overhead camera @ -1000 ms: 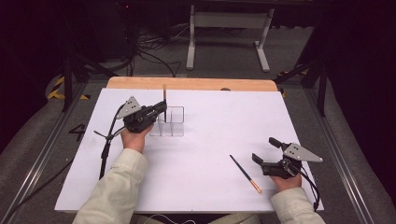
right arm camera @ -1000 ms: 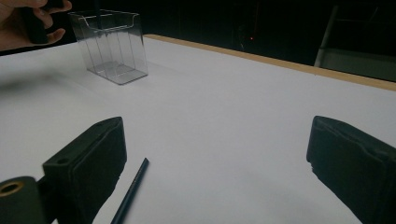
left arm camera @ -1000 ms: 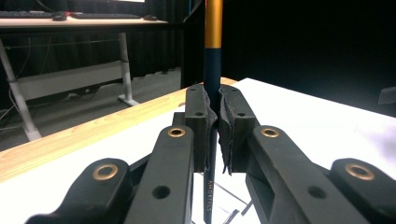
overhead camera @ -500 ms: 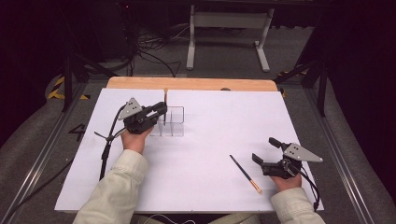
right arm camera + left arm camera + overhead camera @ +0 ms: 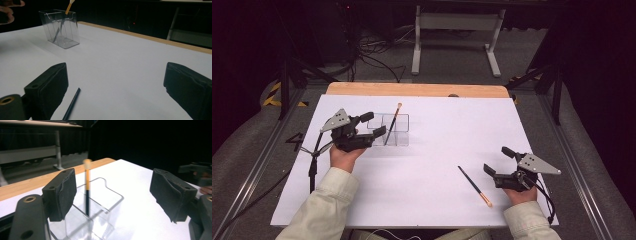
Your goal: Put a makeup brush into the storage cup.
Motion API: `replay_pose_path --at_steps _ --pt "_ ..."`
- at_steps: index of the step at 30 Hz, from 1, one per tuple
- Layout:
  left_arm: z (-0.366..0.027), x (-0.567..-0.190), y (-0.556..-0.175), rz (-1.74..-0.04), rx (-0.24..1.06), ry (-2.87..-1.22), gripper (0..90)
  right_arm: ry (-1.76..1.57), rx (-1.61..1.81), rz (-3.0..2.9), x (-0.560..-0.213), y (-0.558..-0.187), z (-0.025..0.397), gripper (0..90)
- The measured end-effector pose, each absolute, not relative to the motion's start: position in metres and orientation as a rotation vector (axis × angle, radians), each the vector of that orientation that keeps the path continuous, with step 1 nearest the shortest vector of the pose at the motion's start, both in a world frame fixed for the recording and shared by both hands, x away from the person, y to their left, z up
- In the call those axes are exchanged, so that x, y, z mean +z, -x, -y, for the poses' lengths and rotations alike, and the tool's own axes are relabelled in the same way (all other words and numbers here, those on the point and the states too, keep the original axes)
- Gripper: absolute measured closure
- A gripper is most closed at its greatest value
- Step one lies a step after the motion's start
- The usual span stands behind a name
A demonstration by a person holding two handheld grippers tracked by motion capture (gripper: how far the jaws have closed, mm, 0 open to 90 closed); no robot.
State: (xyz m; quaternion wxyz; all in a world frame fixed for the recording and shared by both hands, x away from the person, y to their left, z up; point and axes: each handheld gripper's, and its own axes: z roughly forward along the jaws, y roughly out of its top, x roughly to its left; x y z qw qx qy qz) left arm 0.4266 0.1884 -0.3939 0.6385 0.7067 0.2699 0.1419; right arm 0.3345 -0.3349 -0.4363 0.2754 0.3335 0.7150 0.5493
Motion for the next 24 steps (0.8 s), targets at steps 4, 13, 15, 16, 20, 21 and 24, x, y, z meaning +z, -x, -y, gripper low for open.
replay_pose_path --at_steps 4,13,15,16,20,21,24 --pt "-0.196 -0.390 -0.417 -0.620 0.289 -1.613 17.4 -0.898 1.483 -1.923 -0.431 -0.333 0.336 6.2" --pt "-0.205 -0.383 -0.400 -0.597 0.280 -1.666 7.9 -0.930 1.463 -1.989 -0.421 -0.330 0.331 5.7" --pt "-0.204 -0.382 -0.397 -0.594 0.262 -1.679 5.9 -0.937 1.465 -2.009 -0.418 -0.330 0.330 4.7" --pt "-0.204 -0.382 -0.396 -0.590 0.264 -1.684 4.6 -0.942 1.465 -2.025 -0.416 -0.330 0.329 4.6" --pt "-0.205 -0.379 -0.390 -0.582 0.272 -1.712 3.1 -0.938 1.430 -2.078 -0.410 -0.326 0.324 3.5" --pt "-0.205 -0.379 -0.390 -0.582 0.272 -1.715 3.1 -0.936 1.423 -2.099 -0.409 -0.326 0.323 3.4" --pt "-0.205 -0.379 -0.389 -0.574 0.263 -1.733 3.2 -0.931 1.378 -2.154 -0.407 -0.324 0.318 3.4"
